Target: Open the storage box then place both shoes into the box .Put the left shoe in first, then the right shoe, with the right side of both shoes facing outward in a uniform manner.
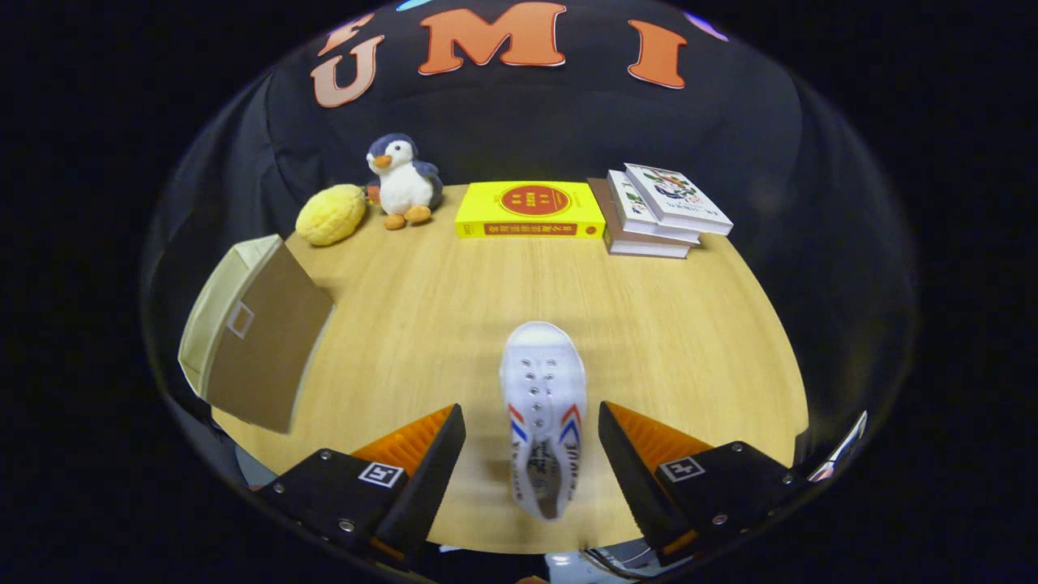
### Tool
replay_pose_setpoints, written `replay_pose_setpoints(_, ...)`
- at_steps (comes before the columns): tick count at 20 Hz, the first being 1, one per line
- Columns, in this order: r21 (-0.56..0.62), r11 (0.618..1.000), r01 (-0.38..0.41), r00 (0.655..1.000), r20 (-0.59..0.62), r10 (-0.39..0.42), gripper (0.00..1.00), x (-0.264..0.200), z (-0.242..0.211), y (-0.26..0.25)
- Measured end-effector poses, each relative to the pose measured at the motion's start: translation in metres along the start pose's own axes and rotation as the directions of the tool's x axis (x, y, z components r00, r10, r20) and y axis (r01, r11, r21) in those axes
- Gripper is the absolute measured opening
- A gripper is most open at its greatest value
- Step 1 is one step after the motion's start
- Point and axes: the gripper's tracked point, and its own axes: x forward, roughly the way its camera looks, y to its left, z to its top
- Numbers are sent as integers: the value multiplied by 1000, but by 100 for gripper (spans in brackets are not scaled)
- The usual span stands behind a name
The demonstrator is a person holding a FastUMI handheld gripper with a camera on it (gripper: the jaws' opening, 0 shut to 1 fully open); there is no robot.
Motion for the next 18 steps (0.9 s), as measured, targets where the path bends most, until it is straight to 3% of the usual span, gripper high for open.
replay_pose_setpoints(4, -103, 994, 37, 998, -42, -41, 98, 15, -40, -27)
replay_pose_setpoints(9, -138, 990, 37, 995, -91, -50, 95, 40, -66, -43)
replay_pose_setpoints(15, -144, 988, -63, 989, -140, 42, 90, 55, -72, -36)
replay_pose_setpoints(18, -72, 990, -118, 984, -139, 107, 80, 62, -68, -34)
